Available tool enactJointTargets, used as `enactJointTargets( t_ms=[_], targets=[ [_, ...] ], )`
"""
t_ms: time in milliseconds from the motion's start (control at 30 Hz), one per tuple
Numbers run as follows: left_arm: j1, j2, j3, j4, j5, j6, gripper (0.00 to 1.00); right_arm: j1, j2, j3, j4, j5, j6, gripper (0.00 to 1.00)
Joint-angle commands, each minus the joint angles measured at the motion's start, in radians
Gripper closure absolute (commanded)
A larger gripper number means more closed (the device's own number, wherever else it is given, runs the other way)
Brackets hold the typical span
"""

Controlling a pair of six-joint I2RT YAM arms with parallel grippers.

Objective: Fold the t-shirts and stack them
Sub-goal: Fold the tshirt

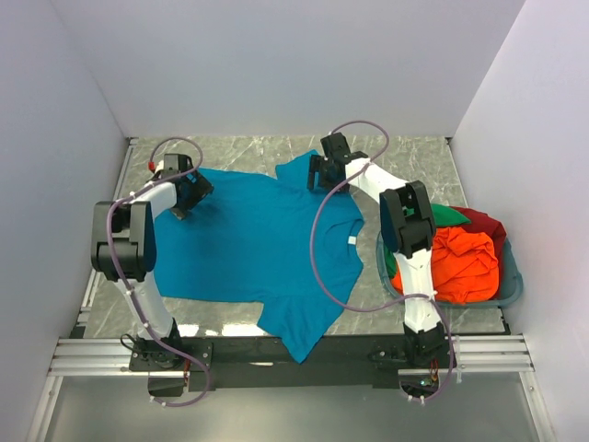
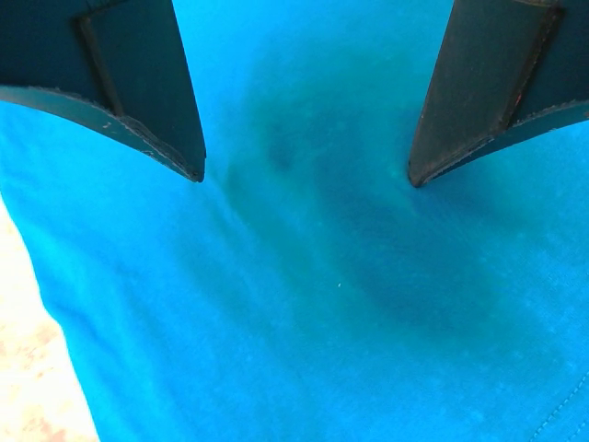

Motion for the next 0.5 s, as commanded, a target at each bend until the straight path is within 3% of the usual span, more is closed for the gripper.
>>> enactJointTargets(
  t_ms=[0, 233, 467],
  targets=[
    [0.002, 0.062, 0.052, -0.067, 0.014, 0.021, 0.01, -0.021, 0.030, 0.079, -0.047, -0.005, -0.017, 0.12],
    [0.002, -0.117, -0.006, -0.071, -0.009, 0.026, 0.01, -0.013, -0.144, 0.017, -0.018, -0.027, -0.023, 0.12],
    [0.001, -0.399, -0.201, -0.074, -0.009, 0.001, 0.01, 0.050, -0.427, -0.303, 0.042, 0.017, -0.001, 0.11]
  ],
)
